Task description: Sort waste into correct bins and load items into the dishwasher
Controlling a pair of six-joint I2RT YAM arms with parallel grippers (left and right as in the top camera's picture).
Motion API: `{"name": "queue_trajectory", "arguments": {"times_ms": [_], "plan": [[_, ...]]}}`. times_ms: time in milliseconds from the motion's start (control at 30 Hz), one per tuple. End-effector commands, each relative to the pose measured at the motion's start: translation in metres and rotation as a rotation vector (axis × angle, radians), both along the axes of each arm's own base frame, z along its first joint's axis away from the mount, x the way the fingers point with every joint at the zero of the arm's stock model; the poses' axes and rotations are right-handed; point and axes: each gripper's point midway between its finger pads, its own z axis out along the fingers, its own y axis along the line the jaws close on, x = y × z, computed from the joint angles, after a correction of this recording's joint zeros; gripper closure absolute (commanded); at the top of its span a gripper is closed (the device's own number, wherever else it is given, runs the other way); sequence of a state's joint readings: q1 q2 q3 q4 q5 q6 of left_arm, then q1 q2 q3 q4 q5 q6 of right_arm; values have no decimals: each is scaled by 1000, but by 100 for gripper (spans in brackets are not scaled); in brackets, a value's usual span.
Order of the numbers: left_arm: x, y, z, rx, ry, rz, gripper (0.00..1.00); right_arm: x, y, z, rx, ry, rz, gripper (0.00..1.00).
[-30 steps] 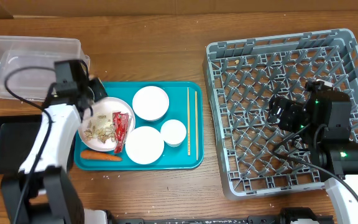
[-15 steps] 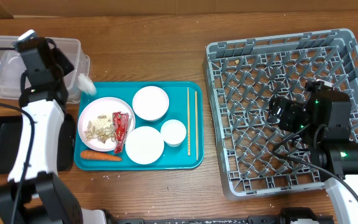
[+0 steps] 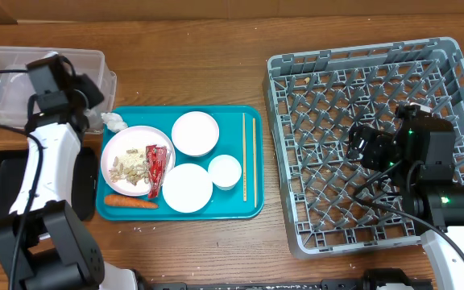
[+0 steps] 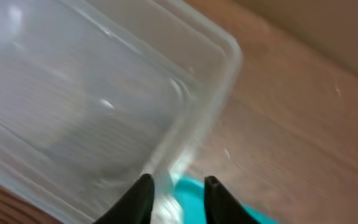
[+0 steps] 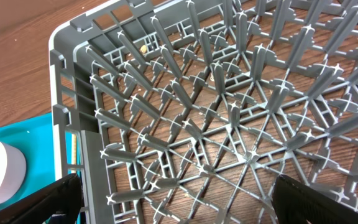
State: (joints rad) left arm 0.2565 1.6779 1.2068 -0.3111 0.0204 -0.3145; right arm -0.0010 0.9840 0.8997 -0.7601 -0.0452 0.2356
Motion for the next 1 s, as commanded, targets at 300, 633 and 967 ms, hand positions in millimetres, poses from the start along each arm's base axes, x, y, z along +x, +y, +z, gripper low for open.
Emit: {"name": "queue_trajectory", "arguments": {"times_ms": [300, 633, 967], "plan": [[-60, -43, -44, 69, 352, 14, 59, 3, 0, 13, 5, -32, -2, 0], [-62, -32, -81, 70, 431, 119, 55, 1, 0, 11, 5, -21, -2, 0], [-50, -19, -104, 137, 439, 147, 50, -3, 0, 7, 5, 1, -2, 0]]}}
